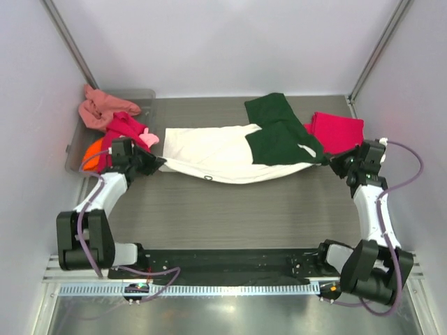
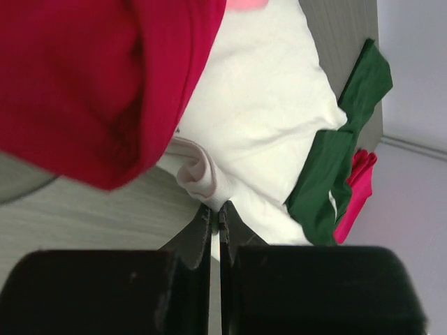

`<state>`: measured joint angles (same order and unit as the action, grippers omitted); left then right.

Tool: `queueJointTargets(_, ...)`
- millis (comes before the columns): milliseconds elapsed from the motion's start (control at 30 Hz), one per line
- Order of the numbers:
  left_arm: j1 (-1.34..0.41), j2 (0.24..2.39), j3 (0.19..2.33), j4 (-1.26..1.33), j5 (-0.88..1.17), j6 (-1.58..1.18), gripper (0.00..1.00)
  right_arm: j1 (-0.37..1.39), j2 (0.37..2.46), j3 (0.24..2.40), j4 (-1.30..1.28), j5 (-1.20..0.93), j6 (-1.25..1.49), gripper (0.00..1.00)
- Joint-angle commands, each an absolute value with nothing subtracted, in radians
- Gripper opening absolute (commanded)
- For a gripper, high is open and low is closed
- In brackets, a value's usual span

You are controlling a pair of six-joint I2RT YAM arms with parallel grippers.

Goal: Fold and stack the t-shirts
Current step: Fold the tshirt

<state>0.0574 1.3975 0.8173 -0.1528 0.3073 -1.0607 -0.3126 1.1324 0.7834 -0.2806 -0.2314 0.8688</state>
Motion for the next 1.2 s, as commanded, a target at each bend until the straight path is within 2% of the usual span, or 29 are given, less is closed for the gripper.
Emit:
queueJointTargets(0, 0.064, 1.272, 0.735, -0.060, 0.322, -0.990, 0.00, -0.324, 1.007, 0.703, -0.274, -0.141, 0.796, 0.01)
queueJointTargets(233, 0.063, 1.027, 0.485, -0.172, 0.236, -0.971, 0.00, -0.325, 0.686, 0.471, -0.432, -0.011, 0.856, 0.01)
queueJointTargets(367, 0.064, 0.832, 0.335, -0.210, 0.167, -1.029, 0.05, -0.325, 0.481, 0.390, -0.515, 0.044, 0.896, 0.02)
queueJointTargets(400, 0.063, 0.803, 0.316, -0.222, 0.161, -1.038, 0.07, -0.324, 0.454, 0.370, -0.546, 0.048, 0.903, 0.04)
queueJointTargets(500, 0.064, 0.674, 0.253, -0.293, 0.127, -1.072, 0.20, -0.325, 0.394, 0.365, -0.625, 0.075, 0.916, 0.18)
queueJointTargets(533, 0.063, 0.643, 0.239, -0.331, 0.102, -1.080, 0.35, -0.325, 0.385, 0.374, -0.662, 0.130, 0.926, 0.40)
queueJointTargets(567, 0.063, 0.612, 0.229, -0.356, 0.085, -1.091, 0.46, -0.324, 0.376, 0.389, -0.702, 0.149, 0.928, 0.53)
queueJointTargets(600, 0.063, 0.548, 0.226, -0.421, 0.060, -1.098, 0.58, -0.324, 0.355, 0.411, -0.727, 0.161, 0.922, 0.60)
queueJointTargets(633, 0.064, 0.520, 0.227, -0.448, 0.040, -1.101, 0.79, -0.324, 0.342, 0.417, -0.724, 0.175, 0.905, 0.71)
queueJointTargets(667, 0.064, 0.485, 0.230, -0.465, 0.023, -1.089, 0.86, -0.324, 0.331, 0.423, -0.713, 0.173, 0.890, 0.74)
queueJointTargets(733, 0.064, 0.408, 0.265, -0.495, 0.025, -1.059, 0.99, -0.324, 0.339, 0.459, -0.666, 0.179, 0.829, 0.75)
queueJointTargets(800, 0.061, 0.376, 0.325, -0.517, 0.034, -0.997, 0.99, -0.324, 0.385, 0.495, -0.568, 0.122, 0.755, 0.75)
queueJointTargets(900, 0.061, 0.377, 0.366, -0.460, 0.115, -0.959, 1.00, -0.325, 0.559, 0.574, -0.508, 0.028, 0.674, 0.72)
queueJointTargets(933, 0.060, 0.409, 0.400, -0.436, 0.135, -0.948, 1.00, -0.324, 0.657, 0.590, -0.476, -0.050, 0.637, 0.69)
queueJointTargets(1033, 0.057, 0.504, 0.452, -0.301, 0.179, -0.910, 1.00, -0.319, 0.799, 0.673, -0.382, -0.104, 0.612, 0.65)
queueJointTargets(1167, 0.037, 0.859, 0.677, -0.204, 0.212, -0.830, 1.00, -0.299, 1.036, 0.820, -0.290, -0.141, 0.598, 0.62)
